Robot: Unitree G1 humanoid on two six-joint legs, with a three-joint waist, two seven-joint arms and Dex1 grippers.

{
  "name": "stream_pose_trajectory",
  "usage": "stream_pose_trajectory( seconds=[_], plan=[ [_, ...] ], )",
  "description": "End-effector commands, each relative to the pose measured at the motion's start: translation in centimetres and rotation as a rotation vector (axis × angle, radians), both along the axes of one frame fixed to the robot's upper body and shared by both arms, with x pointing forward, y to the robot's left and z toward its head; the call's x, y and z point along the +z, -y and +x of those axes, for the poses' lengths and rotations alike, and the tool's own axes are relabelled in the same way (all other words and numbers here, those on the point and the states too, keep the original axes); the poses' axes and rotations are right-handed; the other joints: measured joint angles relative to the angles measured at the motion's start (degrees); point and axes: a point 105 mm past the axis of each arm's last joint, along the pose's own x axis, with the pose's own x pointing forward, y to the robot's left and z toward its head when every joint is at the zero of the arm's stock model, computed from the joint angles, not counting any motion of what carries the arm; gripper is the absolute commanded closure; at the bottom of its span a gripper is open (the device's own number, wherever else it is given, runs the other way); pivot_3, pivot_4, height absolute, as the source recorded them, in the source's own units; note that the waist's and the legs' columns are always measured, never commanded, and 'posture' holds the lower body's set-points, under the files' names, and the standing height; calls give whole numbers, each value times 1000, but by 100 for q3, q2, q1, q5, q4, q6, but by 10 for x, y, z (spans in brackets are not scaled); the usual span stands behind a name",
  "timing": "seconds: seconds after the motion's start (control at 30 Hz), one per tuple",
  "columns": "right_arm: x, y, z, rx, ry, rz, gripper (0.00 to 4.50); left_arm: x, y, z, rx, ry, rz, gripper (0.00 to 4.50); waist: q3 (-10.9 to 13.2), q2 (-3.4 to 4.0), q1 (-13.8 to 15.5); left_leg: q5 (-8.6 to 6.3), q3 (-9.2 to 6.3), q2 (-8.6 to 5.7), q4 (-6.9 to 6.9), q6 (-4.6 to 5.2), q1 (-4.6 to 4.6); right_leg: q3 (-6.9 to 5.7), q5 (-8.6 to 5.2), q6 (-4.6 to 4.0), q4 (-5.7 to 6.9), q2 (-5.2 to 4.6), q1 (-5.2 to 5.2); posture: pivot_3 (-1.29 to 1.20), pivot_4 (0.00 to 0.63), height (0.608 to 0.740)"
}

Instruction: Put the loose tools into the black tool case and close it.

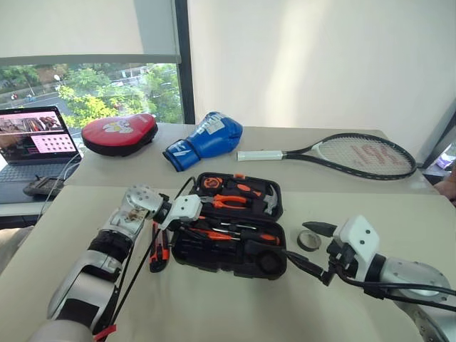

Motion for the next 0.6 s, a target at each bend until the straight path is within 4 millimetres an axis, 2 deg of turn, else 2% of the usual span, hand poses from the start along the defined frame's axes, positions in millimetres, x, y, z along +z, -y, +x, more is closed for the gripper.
stream_pose_trajectory(
  seconds=[0.03,0.3,0.6],
  plan=[
    [15,-10,-11,82,42,25,0,15,-5,-3,-6,5,-42,4053,0,0,1,0,0,0,0,0,0,0,0,0,1,0,0,0,150,740],
    [23,-19,-21,171,29,42,0,-2,-12,-10,8,-33,-17,4053,-1,1,21,-1,-1,0,12,1,10,1,2,2,7,-4,13,0,150,740],
    [30,-25,-27,224,11,65,0,-12,-16,-5,35,-30,13,4053,-1,2,19,-3,-5,3,17,4,51,-1,3,3,8,-5,58,0,150,740]
  ],
)
